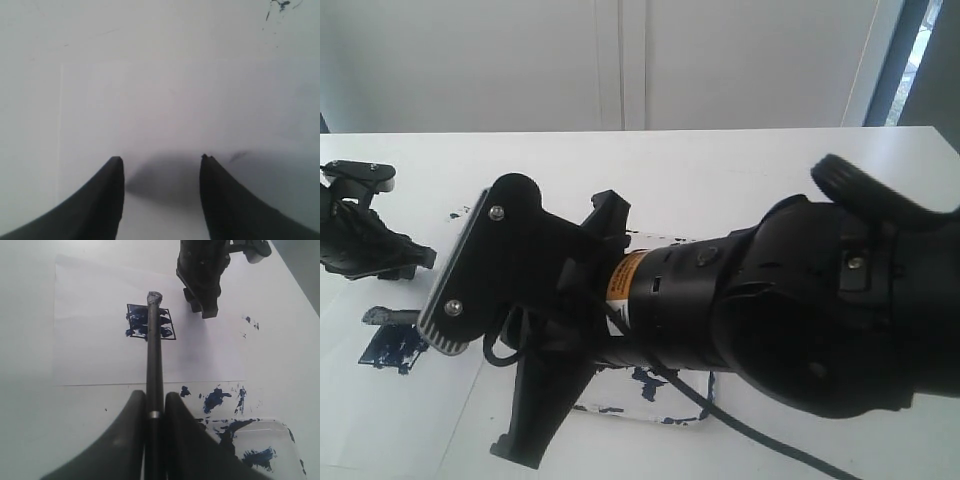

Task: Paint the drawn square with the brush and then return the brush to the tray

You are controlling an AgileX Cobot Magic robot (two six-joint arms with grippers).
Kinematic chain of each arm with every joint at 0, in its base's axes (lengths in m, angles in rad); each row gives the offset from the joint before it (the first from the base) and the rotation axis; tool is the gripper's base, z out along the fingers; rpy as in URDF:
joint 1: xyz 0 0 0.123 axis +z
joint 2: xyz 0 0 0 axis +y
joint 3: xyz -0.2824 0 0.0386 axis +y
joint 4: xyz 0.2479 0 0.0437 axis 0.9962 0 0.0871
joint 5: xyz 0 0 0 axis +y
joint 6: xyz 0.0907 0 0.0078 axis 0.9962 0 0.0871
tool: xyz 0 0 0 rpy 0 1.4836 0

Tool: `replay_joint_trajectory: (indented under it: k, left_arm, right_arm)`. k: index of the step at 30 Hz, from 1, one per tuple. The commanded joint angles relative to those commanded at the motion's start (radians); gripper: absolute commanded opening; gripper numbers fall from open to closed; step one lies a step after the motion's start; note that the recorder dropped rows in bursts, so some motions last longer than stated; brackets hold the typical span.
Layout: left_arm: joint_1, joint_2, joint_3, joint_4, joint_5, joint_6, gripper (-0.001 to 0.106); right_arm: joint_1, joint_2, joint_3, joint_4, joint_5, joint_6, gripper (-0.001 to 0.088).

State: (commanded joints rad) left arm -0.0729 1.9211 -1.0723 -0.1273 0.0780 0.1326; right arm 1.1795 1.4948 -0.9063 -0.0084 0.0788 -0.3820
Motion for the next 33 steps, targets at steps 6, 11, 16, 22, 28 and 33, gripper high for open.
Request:
replay_joint_trajectory:
  k: [6, 11, 16, 22, 28, 33]
  left_arm:
    - [0.000, 0.022, 0.000, 0.000, 0.023, 0.000, 0.052]
    - [0.000, 0.044, 0.000, 0.000, 0.031, 0.002, 0.052]
    - [0.000, 0.045, 0.000, 0.002, 0.042, 0.005, 0.052]
    - [0.000, 0.045, 0.000, 0.069, 0.068, 0.006, 0.052]
    - [0.000, 0.045, 0.000, 0.086, 0.077, 0.006, 0.052]
    - [0.000, 0.045, 0.000, 0.084, 0.097, 0.001, 0.049]
  right_arm:
    - [-0.004, 0.047, 0.000, 0.000, -0.090, -0.002, 0.0000]
    - [-0.004, 0.072, 0.000, 0.000, -0.084, -0.018, 0.0000]
    - [-0.009, 0.083, 0.000, 0.000, -0.087, -0.018, 0.0000]
    - [-0.071, 0.083, 0.000, 0.000, -0.085, 0.023, 0.0000]
    - [-0.072, 0.083, 0.000, 0.000, -0.101, 0.029, 0.0000]
    - [-0.069, 0.083, 0.000, 0.000, -0.101, 0.054, 0.0000]
